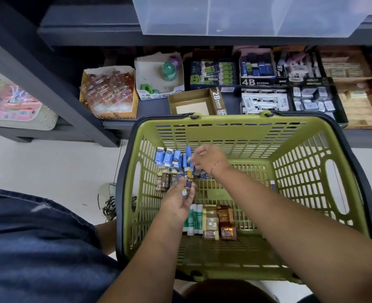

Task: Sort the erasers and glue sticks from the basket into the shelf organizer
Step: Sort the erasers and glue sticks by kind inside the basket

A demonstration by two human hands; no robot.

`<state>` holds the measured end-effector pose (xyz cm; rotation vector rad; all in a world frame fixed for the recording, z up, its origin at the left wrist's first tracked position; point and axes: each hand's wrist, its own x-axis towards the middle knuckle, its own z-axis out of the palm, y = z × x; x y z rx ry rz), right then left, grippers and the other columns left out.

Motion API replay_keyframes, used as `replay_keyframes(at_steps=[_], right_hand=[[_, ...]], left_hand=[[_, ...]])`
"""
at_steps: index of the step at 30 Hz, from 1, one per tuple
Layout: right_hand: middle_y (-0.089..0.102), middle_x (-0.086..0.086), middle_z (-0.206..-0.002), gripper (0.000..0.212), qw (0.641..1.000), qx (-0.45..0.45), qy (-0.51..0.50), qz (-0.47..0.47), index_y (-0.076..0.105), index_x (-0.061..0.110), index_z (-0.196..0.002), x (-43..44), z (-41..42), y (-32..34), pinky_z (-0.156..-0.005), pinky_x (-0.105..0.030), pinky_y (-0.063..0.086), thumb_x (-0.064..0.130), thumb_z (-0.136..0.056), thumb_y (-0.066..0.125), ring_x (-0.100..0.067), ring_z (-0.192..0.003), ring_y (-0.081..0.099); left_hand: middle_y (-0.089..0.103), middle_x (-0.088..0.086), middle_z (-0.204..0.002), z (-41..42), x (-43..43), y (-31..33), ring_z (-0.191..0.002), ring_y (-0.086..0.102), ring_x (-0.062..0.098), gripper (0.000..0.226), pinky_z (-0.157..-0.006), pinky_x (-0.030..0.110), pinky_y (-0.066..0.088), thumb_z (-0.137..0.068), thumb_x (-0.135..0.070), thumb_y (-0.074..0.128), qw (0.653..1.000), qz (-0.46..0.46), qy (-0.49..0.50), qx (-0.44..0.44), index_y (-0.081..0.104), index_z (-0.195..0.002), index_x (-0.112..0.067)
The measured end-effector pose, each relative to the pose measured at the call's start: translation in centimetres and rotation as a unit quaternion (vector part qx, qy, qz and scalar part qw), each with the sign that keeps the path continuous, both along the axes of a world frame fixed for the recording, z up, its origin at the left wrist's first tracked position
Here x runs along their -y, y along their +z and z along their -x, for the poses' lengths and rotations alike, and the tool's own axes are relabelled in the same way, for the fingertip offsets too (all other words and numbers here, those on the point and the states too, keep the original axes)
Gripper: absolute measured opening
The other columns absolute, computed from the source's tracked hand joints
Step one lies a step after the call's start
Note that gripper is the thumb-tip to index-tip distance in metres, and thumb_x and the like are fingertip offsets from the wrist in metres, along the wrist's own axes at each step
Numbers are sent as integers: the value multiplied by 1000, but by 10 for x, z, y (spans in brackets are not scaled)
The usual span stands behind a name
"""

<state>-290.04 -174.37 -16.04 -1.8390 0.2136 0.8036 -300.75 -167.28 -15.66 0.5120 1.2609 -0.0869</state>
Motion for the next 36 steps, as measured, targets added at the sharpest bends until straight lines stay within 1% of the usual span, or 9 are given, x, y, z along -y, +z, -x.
replay_keyframes(at_steps=[3, 9, 12, 18, 24, 26, 29, 32, 36], right_hand=[[64, -6, -80, 22, 996, 56, 59, 46, 59, 21, -71, 5, -1, -3, -76, -35, 55, 10, -90, 60, -19, -75, 61], [61, -5, -87, 24, 983, 15, 184, -1, 66, 11, -111, 39, 14, -6, -85, -31, 49, 14, -87, 68, -13, -82, 57], [64, -6, -86, 28, 991, -27, 129, -37, 64, 7, -110, 51, 17, -8, -61, -13, 45, 8, -84, 71, -5, -66, 57], [55, -5, -72, 32, 994, -20, -107, -2, 54, 5, -100, 77, -2, -11, -38, -13, 39, 4, -78, 76, -11, -51, 49], [57, -3, -67, 19, 993, 11, -113, 45, 62, 6, -101, 92, -29, -20, -47, -21, 41, 9, -84, 70, -14, -53, 46], [58, -2, -68, 15, 991, 15, -120, 50, 65, 7, -97, 92, -30, -28, -55, -24, 41, 9, -84, 71, -14, -55, 46], [63, -8, -84, 17, 988, 14, -142, 60, 58, 16, -80, 87, -30, -42, -74, -31, 49, 11, -81, 74, -19, -73, 58], [63, -10, -87, 24, 978, -4, -197, 71, 53, 18, -72, 87, -30, -55, -89, -38, 49, 13, -80, 75, -24, -84, 60], [62, -10, -84, 28, 974, -12, -208, 93, 52, 20, -66, 100, -27, -72, -68, -30, 48, 14, -80, 75, -23, -74, 58]], left_hand=[[55, 16, -129, 0, 1, 1, -83, 64, 20, 36, -53, 20, 56, -89, -9, 64, 1000, 17, 7, 18, 59, -124, -4], [63, 14, -105, -3, 7, 2, -76, 61, 18, 25, -55, 18, 56, -93, -10, 59, 996, 15, -64, 53, 60, -116, 0], [65, 13, -96, -3, 12, 5, -75, 63, 19, 12, -60, 20, 57, -94, -9, 58, 991, 1, -119, 55, 61, -104, -3], [72, 13, -95, -1, 13, 3, -83, 67, 18, 11, -70, 24, 59, -96, -10, 54, 986, -43, -157, 27, 58, -105, -5], [68, 0, -94, -8, 15, -1, -88, 62, 16, 10, -84, 28, 54, -93, -20, 62, 958, -172, -227, -14, 65, -89, -11], [65, -3, -100, -17, 20, 0, -95, 58, 17, 12, -95, 32, 49, -93, -19, 64, 940, -237, -246, -13, 68, -99, -10], [62, 2, -105, -36, 24, 1, -96, 59, 19, 27, -86, 29, 50, -93, -14, 62, 922, -291, -257, 15, 64, -118, -3], [61, 5, -96, -53, 23, -5, -99, 64, 30, 22, -90, 39, 53, -91, -11, 65, 895, -351, -274, 18, 64, -112, -2], [68, 11, -99, -63, 23, -16, -94, 67, 34, 17, -86, 44, 54, -92, -9, 64, 850, -412, -328, 0, 63, -106, -1]])
